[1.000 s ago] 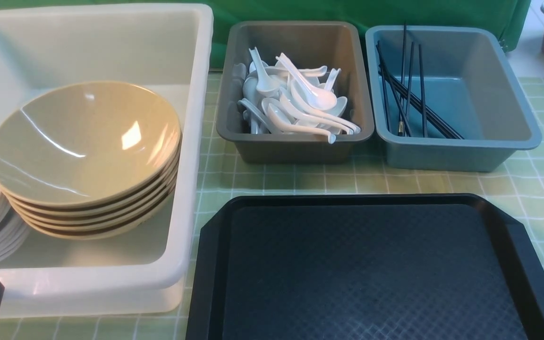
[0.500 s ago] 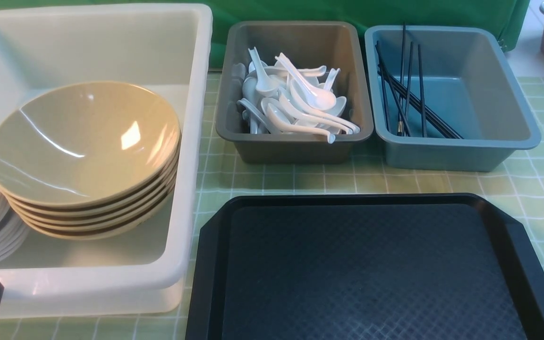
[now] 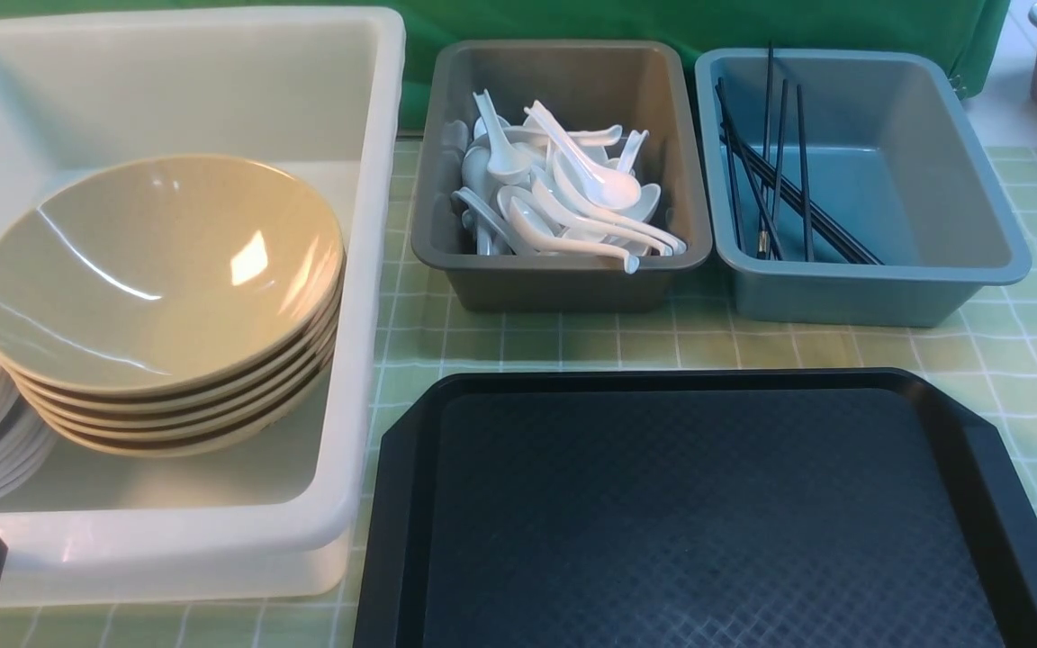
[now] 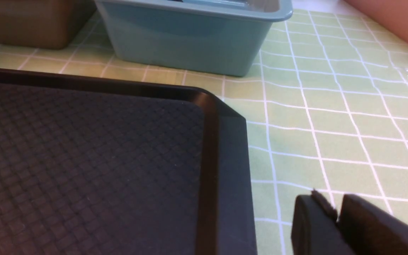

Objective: On green table put chopsticks spoon bowls plates into blue grey white boxes.

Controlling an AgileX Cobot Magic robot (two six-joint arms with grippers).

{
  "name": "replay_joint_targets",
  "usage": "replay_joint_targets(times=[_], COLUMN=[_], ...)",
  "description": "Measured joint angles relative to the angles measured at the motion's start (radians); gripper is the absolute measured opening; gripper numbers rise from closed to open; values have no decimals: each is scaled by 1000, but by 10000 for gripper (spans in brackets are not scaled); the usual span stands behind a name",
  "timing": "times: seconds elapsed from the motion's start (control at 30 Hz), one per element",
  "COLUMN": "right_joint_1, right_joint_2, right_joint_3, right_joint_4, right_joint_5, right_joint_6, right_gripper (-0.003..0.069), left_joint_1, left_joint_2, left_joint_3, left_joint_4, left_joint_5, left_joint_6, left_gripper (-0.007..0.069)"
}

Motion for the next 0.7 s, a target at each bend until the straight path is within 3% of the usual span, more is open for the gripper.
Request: replay_joint_targets(times=[0.7], right_joint_1=[0], right_joint_2=[0], right_joint_3=[0], right_joint_4=[0], right_joint_5=[0], right_joint_6=[0], right_gripper=[139], left_joint_1=[0], left_joint_2=[0], left_joint_3=[0], left_joint_4=[0], left_joint_5=[0], left_joint_6=[0], left_gripper=[-1])
